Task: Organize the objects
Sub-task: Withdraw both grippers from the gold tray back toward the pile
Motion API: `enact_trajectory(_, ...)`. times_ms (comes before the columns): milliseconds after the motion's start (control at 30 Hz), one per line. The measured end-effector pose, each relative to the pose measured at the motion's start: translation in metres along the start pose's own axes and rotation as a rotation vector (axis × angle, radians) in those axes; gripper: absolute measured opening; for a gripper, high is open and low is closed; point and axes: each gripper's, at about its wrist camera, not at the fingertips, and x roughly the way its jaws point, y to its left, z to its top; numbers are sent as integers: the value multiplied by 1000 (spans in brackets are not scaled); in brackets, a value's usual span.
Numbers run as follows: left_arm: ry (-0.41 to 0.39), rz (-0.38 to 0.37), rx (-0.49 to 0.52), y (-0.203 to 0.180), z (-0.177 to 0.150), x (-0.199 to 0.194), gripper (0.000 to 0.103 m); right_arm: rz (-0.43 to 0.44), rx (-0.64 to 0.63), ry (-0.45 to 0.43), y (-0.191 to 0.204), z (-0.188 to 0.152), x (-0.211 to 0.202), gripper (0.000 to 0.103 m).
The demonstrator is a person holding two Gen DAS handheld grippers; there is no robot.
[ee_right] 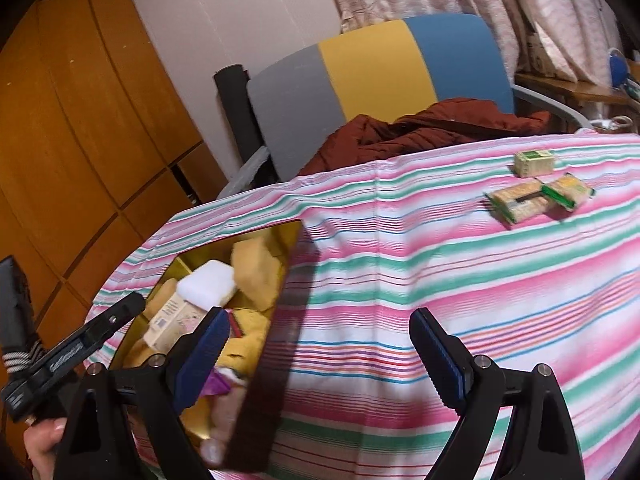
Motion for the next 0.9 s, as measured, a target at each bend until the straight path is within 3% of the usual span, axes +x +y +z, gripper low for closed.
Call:
enact_trajectory(633, 109, -228, 240, -126, -39, 7, 71, -179, 97, 30, -97, -11, -16, 92)
enact_trajectory(900, 179, -286, 293, -160, -58, 18, 72, -328, 138, 14, -145, -8, -32, 92)
